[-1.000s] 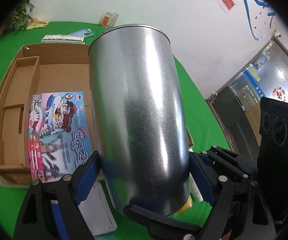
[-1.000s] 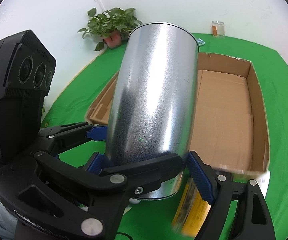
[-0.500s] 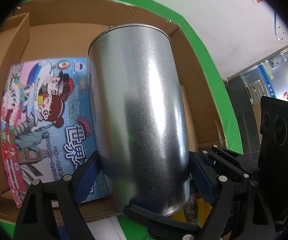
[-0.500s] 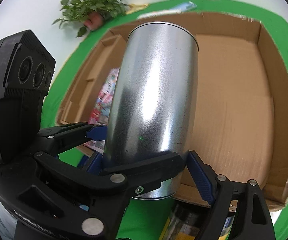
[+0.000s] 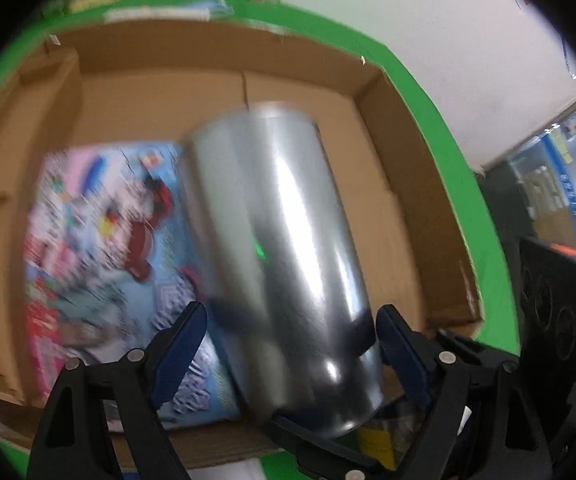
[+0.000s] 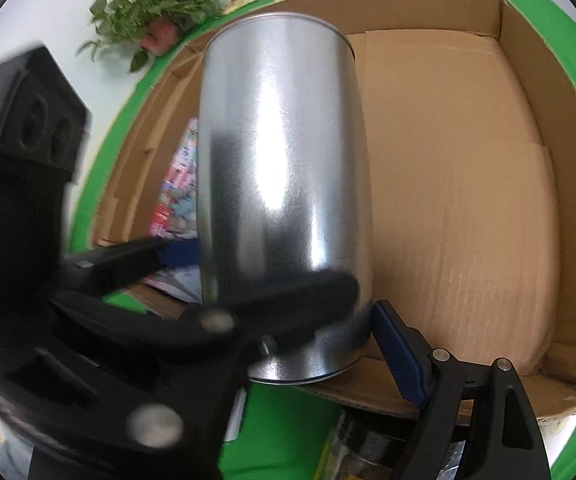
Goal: Organize rigid objects
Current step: 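Carry the can into the box beside the game box and release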
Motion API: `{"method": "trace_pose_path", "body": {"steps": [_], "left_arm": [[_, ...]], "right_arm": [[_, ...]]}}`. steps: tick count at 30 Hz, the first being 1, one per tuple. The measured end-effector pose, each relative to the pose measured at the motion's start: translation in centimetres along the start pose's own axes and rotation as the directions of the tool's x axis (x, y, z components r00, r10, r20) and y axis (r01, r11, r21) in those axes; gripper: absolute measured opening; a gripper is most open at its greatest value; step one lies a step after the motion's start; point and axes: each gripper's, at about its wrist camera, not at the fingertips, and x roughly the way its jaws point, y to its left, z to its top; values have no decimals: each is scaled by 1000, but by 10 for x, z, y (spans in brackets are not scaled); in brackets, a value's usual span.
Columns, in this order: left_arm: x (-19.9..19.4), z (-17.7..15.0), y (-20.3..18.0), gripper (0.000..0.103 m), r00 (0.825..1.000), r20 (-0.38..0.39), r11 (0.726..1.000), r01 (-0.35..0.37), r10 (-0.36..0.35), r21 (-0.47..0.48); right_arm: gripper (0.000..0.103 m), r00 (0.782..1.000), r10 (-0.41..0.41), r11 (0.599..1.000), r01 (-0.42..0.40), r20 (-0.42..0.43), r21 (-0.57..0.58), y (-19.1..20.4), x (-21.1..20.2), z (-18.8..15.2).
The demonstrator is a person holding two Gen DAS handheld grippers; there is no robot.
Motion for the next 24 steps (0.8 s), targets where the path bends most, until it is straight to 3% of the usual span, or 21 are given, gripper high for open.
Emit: {"method": "trace_pose_path", "body": {"steps": [3,10,13,15,17,18,21,24], "left_arm": [[-10,3,1,88,1000,17,1000,20,-20,-7],[-31,-16,10,88,998,62,1000,-15,15,1],[-51,-29,24,88,993,119,1000,-6,7,-9],[-63,-36,33,88,989,145,1000,-7,10,-22],[-72,-41,36,88,984,175,999,-33,34,-6],[-74,-43,38,88,983,179,999,-38,38,0],[-70,-50,44,87,988,148,999,-44,44,-3],[-61,-56,50,86,995,101,1000,0,3,-26]], "right_arm": [[82,1000,-1,1000,1,0,12,4,1,2],[84,1000,-16,1000,17,-14,9,5,-5,0],[92,999,21,1000,-21,24,-9,10,-24,-7],[93,998,-4,999,6,55,-50,15,-34,-7],[78,998,-18,998,21,64,-58,16,-34,-5],[64,998,-34,998,36,49,-50,14,-29,-4],[65,996,-49,996,53,73,-65,16,-32,-14],[64,995,-70,994,74,65,-75,21,-35,-23]]}}
